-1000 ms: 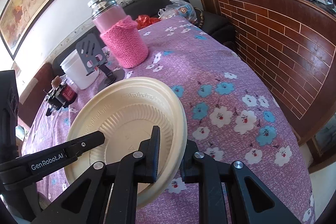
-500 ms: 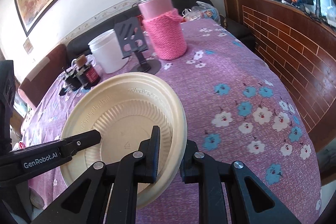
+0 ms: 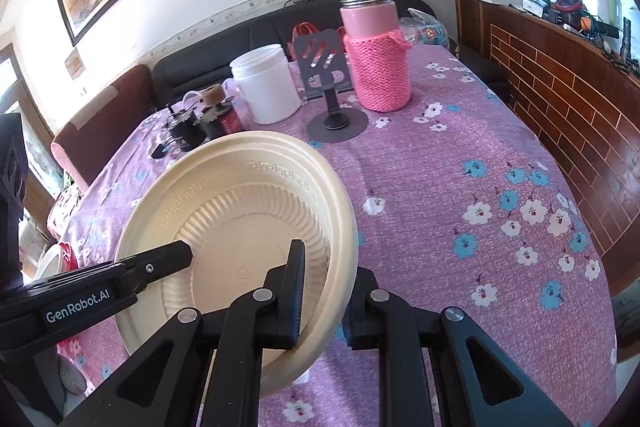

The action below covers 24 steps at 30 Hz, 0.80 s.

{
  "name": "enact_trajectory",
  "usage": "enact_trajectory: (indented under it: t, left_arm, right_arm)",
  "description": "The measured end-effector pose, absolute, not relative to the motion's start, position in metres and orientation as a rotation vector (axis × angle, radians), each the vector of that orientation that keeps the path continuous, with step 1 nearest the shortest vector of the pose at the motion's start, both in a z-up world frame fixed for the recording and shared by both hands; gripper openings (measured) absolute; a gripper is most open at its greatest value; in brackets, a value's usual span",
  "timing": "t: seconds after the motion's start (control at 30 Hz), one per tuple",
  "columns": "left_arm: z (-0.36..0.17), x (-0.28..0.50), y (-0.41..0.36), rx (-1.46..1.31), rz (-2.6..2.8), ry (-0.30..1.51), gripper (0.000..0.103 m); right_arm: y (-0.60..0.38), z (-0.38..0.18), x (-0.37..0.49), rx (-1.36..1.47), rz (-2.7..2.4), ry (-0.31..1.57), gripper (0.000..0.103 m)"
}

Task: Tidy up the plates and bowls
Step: 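Lift the cream paper bowl with both grippers and carry it to the stack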

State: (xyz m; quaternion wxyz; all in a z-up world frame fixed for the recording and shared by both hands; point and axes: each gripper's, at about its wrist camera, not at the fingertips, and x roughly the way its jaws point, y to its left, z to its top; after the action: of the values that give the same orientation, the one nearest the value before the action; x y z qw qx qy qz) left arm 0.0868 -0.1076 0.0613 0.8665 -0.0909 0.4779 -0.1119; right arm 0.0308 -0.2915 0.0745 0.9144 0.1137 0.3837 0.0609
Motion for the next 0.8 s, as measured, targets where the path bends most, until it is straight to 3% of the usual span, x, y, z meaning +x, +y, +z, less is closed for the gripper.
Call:
enact_trajectory:
  t: [0.8]
  left_arm:
    - [0.083,0.006,-0.026,-0.202,-0.171,0.877,0.014]
  right_arm:
    - [-0.210,0.085,-0.011,0.186,0.227,0.790,0.016]
